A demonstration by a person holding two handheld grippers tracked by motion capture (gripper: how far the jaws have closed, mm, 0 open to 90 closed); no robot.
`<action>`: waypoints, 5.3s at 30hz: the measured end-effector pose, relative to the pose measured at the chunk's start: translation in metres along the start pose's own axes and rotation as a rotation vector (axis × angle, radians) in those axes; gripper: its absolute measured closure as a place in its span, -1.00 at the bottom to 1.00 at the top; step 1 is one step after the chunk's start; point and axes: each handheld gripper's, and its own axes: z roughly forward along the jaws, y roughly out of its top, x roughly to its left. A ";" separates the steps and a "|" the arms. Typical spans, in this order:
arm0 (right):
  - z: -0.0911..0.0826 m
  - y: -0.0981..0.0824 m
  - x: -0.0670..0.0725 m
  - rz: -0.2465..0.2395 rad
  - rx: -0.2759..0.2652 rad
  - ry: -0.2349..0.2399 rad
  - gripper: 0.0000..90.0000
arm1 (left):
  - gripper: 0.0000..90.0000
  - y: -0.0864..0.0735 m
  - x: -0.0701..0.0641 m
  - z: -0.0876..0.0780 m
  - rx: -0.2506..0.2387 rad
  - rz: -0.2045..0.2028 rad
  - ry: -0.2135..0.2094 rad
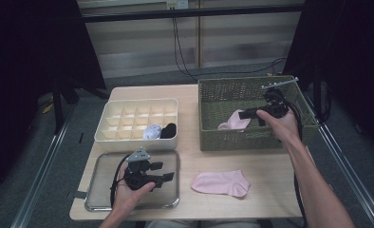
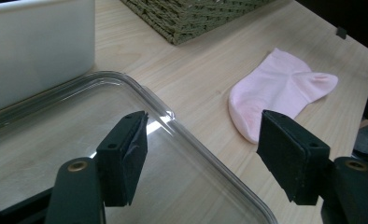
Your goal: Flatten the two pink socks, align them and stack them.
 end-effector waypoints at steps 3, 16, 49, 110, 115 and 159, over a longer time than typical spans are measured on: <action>0.005 0.005 -0.002 -0.001 0.017 -0.007 0.17 | -0.26 0.000 0.001 0.000 0.001 -0.002 -0.002; 0.028 0.020 -0.025 0.053 0.108 -0.012 0.25 | -0.27 -0.001 0.004 -0.005 -0.010 -0.014 -0.001; 0.099 0.040 -0.092 0.259 0.263 -0.173 0.30 | -0.27 -0.002 -0.004 -0.003 0.009 0.011 -0.045; 0.058 0.057 -0.039 0.171 0.074 0.011 0.91 | -0.27 -0.003 0.002 0.005 0.025 0.003 -0.029; 0.052 0.056 -0.031 0.153 0.051 0.011 0.92 | -0.27 -0.003 0.000 0.006 0.029 0.011 -0.027; -0.017 0.060 0.009 0.056 -0.128 0.075 0.92 | -0.27 -0.003 0.000 0.007 0.021 -0.003 -0.015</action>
